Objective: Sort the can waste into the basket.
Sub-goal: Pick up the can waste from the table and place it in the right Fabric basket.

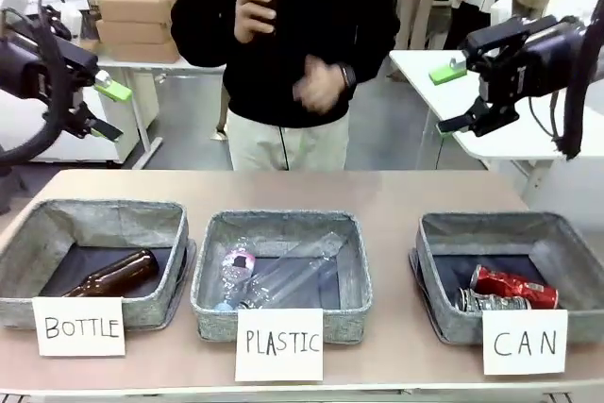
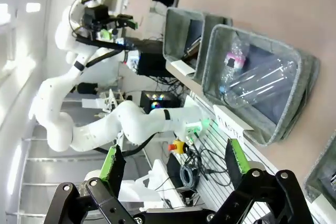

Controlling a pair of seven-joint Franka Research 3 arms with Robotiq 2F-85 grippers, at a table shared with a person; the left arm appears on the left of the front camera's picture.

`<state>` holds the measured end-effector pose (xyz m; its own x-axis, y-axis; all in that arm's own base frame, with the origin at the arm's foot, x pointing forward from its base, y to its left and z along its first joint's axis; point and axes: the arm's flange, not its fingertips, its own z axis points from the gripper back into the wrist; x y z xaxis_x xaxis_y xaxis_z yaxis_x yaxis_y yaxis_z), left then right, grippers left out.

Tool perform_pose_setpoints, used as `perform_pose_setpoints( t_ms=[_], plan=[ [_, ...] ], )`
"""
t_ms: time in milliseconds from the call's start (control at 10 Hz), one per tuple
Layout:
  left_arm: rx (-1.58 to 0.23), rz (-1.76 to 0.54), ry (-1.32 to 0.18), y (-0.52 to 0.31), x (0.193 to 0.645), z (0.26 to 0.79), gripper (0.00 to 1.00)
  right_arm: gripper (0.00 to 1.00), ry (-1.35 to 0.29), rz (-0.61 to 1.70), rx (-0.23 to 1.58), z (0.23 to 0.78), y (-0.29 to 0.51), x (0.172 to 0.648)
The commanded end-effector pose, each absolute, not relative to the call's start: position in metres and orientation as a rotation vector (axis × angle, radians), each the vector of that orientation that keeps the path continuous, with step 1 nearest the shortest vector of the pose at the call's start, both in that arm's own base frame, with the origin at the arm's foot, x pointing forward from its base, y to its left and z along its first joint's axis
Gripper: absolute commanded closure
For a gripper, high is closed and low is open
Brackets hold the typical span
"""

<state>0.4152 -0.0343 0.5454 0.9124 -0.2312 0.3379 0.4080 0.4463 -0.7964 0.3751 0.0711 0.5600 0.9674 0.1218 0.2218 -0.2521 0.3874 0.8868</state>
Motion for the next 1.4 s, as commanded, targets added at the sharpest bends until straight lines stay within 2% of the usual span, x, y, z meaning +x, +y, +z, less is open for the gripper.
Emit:
perform_pose_setpoints(
  t_ms=[0, 1300],
  plan=[
    [-1.020, -0.380, -0.192, -0.0232, 0.4152, 0.5479, 0.00, 0.00, -0.134, 0.259, 1.152, 0.5569, 0.0712, 0.3763],
    [-1.020, -0.380, -0.192, -0.0232, 0.4152, 0.5479, 0.00, 0.00, -0.134, 0.259, 1.152, 0.5569, 0.0712, 0.3763]
  ],
)
